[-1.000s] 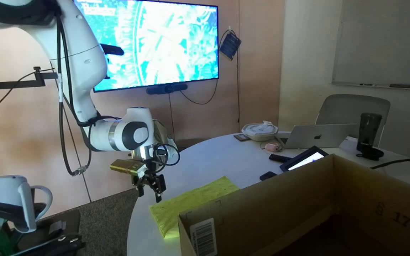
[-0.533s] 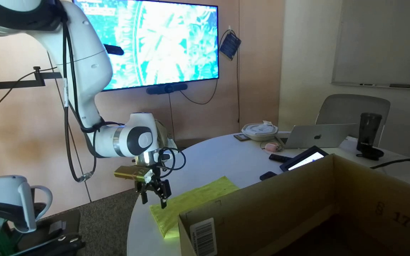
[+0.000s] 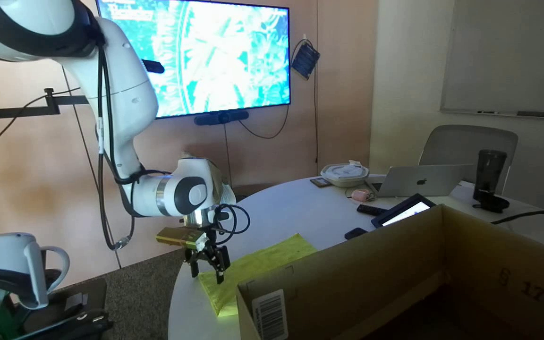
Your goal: Put the marker on the towel, fold the towel then put it in the box
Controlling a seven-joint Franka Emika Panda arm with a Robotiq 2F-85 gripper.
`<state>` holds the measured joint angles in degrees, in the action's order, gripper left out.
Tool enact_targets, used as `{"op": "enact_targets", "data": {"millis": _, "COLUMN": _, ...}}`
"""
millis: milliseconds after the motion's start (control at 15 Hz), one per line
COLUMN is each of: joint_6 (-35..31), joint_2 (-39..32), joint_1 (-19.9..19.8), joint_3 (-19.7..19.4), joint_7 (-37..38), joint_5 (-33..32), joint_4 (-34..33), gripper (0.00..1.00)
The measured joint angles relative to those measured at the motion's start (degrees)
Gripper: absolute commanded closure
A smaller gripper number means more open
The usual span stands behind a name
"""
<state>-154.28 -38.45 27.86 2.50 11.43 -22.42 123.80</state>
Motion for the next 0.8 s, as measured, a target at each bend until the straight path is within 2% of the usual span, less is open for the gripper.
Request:
{"op": "enact_targets", "data": {"millis": 400, "joint_6": -0.3, "joint_2": -0.8, "joint_1": -0.3, "joint_3": -0.4, "joint_7": 0.0, "joint_5": 0.1, "joint_4": -1.0, "gripper": 0.0}}
{"op": "enact_targets", "data": {"millis": 533, "joint_6": -0.3, "joint_2": -1.0, "joint_1": -0.6, "joint_3": -0.5, "joint_7": 0.0, "joint_5": 0.2, "joint_4": -1.2, "gripper": 0.27}}
{"op": "enact_targets", "data": {"millis": 800, "joint_6": -0.4, "joint_2": -1.0, "joint_1": -0.7, "joint_3": -0.4, "joint_7": 0.0, "joint_5": 0.6, "joint_4": -1.4, "gripper": 0.6}}
